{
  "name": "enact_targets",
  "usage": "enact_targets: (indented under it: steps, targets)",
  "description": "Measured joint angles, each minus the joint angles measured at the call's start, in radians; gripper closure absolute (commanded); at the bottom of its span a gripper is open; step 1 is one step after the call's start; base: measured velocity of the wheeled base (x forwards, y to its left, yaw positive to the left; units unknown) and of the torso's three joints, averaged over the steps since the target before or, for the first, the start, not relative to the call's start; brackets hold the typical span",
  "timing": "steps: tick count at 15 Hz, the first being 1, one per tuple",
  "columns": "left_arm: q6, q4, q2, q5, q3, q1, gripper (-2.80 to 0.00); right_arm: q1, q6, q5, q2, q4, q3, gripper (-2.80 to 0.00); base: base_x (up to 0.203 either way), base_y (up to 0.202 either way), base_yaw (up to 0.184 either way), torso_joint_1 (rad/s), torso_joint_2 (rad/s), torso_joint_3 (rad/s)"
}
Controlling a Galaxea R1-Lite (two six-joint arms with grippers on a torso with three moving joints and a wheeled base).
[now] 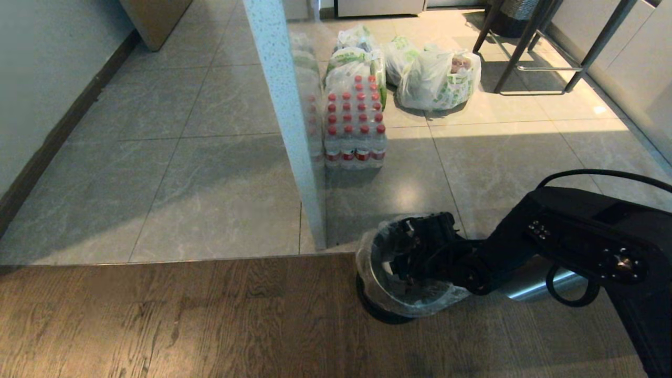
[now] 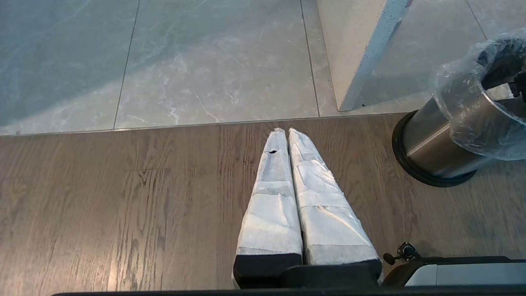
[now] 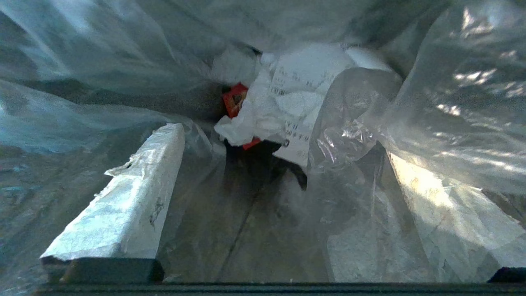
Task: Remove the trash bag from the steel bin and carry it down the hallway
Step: Pick up the trash bag
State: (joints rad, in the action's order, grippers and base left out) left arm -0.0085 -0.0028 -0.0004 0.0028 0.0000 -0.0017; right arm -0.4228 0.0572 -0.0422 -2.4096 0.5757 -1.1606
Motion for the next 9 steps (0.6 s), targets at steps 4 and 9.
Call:
enact_targets:
  steps: [4, 9]
  targets:
    - [0.0, 0.0, 0.0, -0.001, 0.0, 0.0, 0.0, -0.012, 0.034, 0.002, -0.006, 0.009, -0.007, -2.8, 0.0, 0.0, 0.0, 0.0, 0.0, 0.0]
    - [0.0, 0.0, 0.0, 0.0, 0.0, 0.0, 0.0, -0.053, 0.236, 0.004, -0.017, -0.012, -0.064, -2.8, 0.0, 0.0, 0.0, 0.0, 0.0, 0.0]
